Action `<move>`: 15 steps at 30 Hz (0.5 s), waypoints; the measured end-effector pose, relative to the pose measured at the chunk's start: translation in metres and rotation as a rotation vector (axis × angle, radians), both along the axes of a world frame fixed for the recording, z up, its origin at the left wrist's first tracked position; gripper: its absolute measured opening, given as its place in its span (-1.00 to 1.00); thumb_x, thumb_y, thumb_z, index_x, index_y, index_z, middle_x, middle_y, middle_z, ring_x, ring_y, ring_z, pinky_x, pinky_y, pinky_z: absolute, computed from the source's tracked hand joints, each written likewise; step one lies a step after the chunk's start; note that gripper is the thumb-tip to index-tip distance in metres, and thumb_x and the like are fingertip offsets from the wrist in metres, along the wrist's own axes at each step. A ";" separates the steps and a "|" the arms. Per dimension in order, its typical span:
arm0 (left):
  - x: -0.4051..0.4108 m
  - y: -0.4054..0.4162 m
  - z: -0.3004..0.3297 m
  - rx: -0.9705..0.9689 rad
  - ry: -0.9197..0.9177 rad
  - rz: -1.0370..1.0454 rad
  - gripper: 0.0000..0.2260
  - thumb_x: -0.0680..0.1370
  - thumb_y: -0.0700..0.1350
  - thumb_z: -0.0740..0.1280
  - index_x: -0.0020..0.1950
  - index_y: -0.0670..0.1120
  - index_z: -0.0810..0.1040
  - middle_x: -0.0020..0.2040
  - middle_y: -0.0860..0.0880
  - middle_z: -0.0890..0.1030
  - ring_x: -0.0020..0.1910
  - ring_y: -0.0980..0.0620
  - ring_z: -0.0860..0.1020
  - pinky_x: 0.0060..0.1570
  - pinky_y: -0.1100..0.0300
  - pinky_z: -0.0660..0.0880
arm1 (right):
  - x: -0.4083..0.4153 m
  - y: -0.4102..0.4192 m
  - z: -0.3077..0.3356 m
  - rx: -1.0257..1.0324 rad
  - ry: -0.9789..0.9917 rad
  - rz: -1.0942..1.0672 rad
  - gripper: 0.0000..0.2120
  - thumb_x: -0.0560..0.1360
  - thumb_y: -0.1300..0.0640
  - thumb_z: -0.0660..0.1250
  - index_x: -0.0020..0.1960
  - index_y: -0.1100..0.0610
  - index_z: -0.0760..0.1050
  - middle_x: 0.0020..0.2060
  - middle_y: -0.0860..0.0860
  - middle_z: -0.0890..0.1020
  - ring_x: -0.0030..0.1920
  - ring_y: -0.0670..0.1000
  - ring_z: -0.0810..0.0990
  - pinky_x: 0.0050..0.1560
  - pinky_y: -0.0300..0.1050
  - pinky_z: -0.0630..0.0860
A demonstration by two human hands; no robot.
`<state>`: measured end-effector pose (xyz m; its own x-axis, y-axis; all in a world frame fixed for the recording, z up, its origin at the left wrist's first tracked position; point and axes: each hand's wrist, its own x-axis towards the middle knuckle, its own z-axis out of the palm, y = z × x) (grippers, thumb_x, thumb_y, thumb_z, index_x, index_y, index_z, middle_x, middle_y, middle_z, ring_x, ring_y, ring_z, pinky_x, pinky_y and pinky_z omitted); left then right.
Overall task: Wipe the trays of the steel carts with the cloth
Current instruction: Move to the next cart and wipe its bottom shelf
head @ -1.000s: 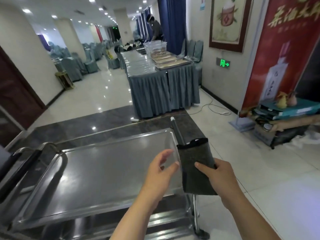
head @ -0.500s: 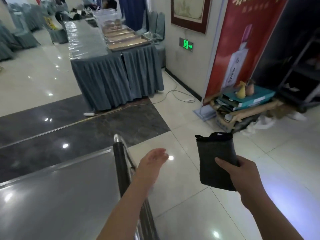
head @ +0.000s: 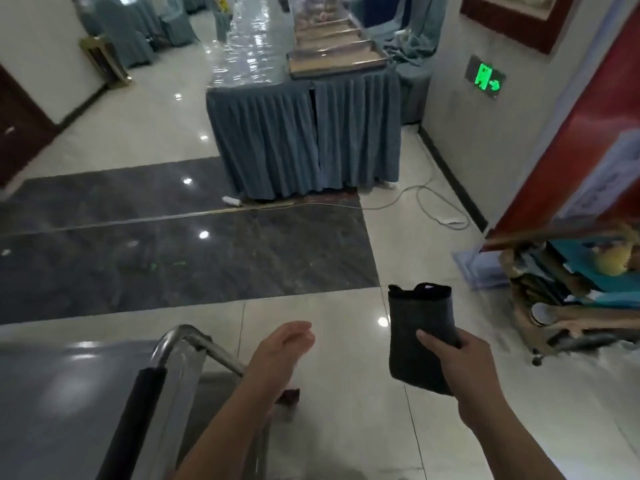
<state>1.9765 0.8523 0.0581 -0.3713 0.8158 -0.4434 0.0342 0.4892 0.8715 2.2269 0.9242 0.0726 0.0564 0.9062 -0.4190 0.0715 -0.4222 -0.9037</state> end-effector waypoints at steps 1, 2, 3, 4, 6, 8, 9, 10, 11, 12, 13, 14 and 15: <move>-0.002 0.012 0.002 0.009 0.021 0.048 -0.87 0.59 -0.13 0.38 0.09 0.08 0.63 0.06 0.10 0.65 0.12 0.11 0.59 0.08 0.23 0.46 | -0.007 0.023 -0.003 -0.021 0.006 0.047 -0.90 0.47 0.20 0.49 -0.02 0.14 0.63 -0.14 0.06 0.70 -0.13 0.10 0.65 -0.25 -0.05 0.58; -0.005 0.023 0.003 0.018 0.031 0.104 -0.87 0.59 -0.14 0.37 0.08 0.07 0.62 0.06 0.09 0.65 0.10 0.13 0.59 0.08 0.24 0.46 | -0.016 0.044 -0.007 -0.038 0.016 0.088 -0.86 0.47 0.20 0.49 0.02 0.16 0.63 -0.12 0.07 0.69 -0.12 0.10 0.65 -0.26 -0.07 0.56; -0.010 0.032 0.003 0.021 0.024 0.169 -0.87 0.59 -0.16 0.37 0.07 0.06 0.62 0.07 0.07 0.64 0.09 0.13 0.58 0.08 0.23 0.46 | -0.028 0.065 -0.008 -0.054 0.038 0.120 -0.85 0.48 0.21 0.49 0.04 0.16 0.63 -0.11 0.07 0.70 -0.11 0.11 0.65 -0.26 -0.08 0.56; -0.016 0.040 0.002 0.017 0.013 0.227 -0.87 0.59 -0.17 0.37 0.06 0.05 0.61 0.07 0.06 0.64 0.09 0.12 0.58 0.08 0.23 0.47 | -0.041 0.084 -0.009 -0.071 0.060 0.150 -0.84 0.48 0.22 0.49 0.04 0.16 0.63 -0.11 0.08 0.70 -0.12 0.11 0.67 -0.26 -0.09 0.56; -0.029 0.057 -0.002 -0.001 0.012 0.311 -0.87 0.59 -0.16 0.37 0.03 0.08 0.60 0.07 0.05 0.65 0.06 0.11 0.59 -0.01 0.23 0.47 | -0.069 0.120 -0.009 -0.099 0.080 0.232 -0.86 0.47 0.23 0.49 0.02 0.15 0.63 -0.14 0.07 0.71 -0.13 0.11 0.68 -0.25 -0.10 0.57; -0.050 0.080 -0.010 -0.008 0.016 0.398 -0.87 0.58 -0.15 0.38 0.01 0.09 0.61 0.05 0.04 0.66 0.04 0.08 0.61 -0.07 0.24 0.48 | -0.102 0.158 -0.009 -0.109 0.077 0.324 -0.87 0.46 0.22 0.50 0.00 0.14 0.64 -0.14 0.07 0.71 -0.12 0.12 0.68 -0.20 -0.05 0.60; -0.062 0.094 -0.014 -0.006 0.009 0.435 -0.88 0.58 -0.15 0.38 0.02 0.08 0.62 0.04 0.04 0.66 0.05 0.07 0.61 -0.06 0.23 0.49 | -0.119 0.177 -0.010 -0.105 0.063 0.361 -0.86 0.46 0.22 0.51 0.01 0.13 0.64 -0.14 0.07 0.72 -0.11 0.13 0.69 -0.16 -0.02 0.62; -0.075 0.109 -0.019 0.001 -0.001 0.457 -0.89 0.58 -0.14 0.38 0.04 0.07 0.63 0.05 0.04 0.67 0.07 0.06 0.61 -0.03 0.21 0.50 | -0.137 0.196 -0.011 -0.097 0.045 0.394 -0.86 0.45 0.21 0.51 0.00 0.12 0.65 -0.15 0.06 0.72 -0.11 0.13 0.69 -0.13 0.00 0.63; -0.089 0.126 -0.023 0.011 -0.016 0.475 -0.89 0.59 -0.13 0.38 0.06 0.06 0.63 0.06 0.05 0.67 0.08 0.07 0.61 0.01 0.20 0.51 | -0.155 0.214 -0.011 -0.085 0.027 0.423 -0.88 0.45 0.21 0.51 -0.02 0.10 0.65 -0.18 0.04 0.73 -0.13 0.11 0.70 -0.13 0.00 0.64; -0.101 0.142 -0.027 0.020 -0.032 0.495 -0.88 0.59 -0.12 0.37 0.08 0.06 0.63 0.07 0.04 0.67 0.10 0.07 0.61 0.05 0.17 0.52 | -0.173 0.232 -0.010 -0.077 0.010 0.448 -0.90 0.46 0.22 0.51 -0.05 0.09 0.64 -0.23 0.01 0.73 -0.15 0.10 0.70 -0.15 0.00 0.64; -0.116 0.160 -0.029 0.026 -0.049 0.515 -0.87 0.59 -0.10 0.37 0.10 0.07 0.64 0.09 0.04 0.66 0.11 0.07 0.61 0.09 0.15 0.53 | -0.191 0.252 -0.007 -0.073 -0.009 0.470 -0.92 0.46 0.23 0.51 -0.09 0.09 0.64 -0.29 -0.01 0.72 -0.18 0.09 0.70 -0.16 0.01 0.65; -0.130 0.179 -0.030 0.031 -0.061 0.528 -0.87 0.59 -0.09 0.37 0.11 0.07 0.64 0.10 0.04 0.66 0.12 0.07 0.61 0.14 0.11 0.53 | -0.208 0.271 -0.003 -0.070 -0.027 0.492 -0.93 0.46 0.23 0.50 -0.11 0.10 0.64 -0.32 -0.01 0.72 -0.19 0.10 0.70 -0.16 0.03 0.65; -0.146 0.197 -0.030 0.032 -0.070 0.540 -0.86 0.58 -0.08 0.38 0.12 0.07 0.64 0.10 0.05 0.66 0.13 0.08 0.60 0.19 0.09 0.52 | -0.225 0.290 0.003 -0.068 -0.048 0.519 -0.94 0.46 0.23 0.50 -0.11 0.12 0.65 -0.33 0.00 0.72 -0.20 0.11 0.70 -0.14 0.07 0.66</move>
<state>1.8310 1.0494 0.0284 -0.7116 0.5307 -0.4605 -0.2733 0.3948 0.8772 2.0023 1.2143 0.0759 -0.3722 0.7906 -0.4862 0.3281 -0.3780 -0.8657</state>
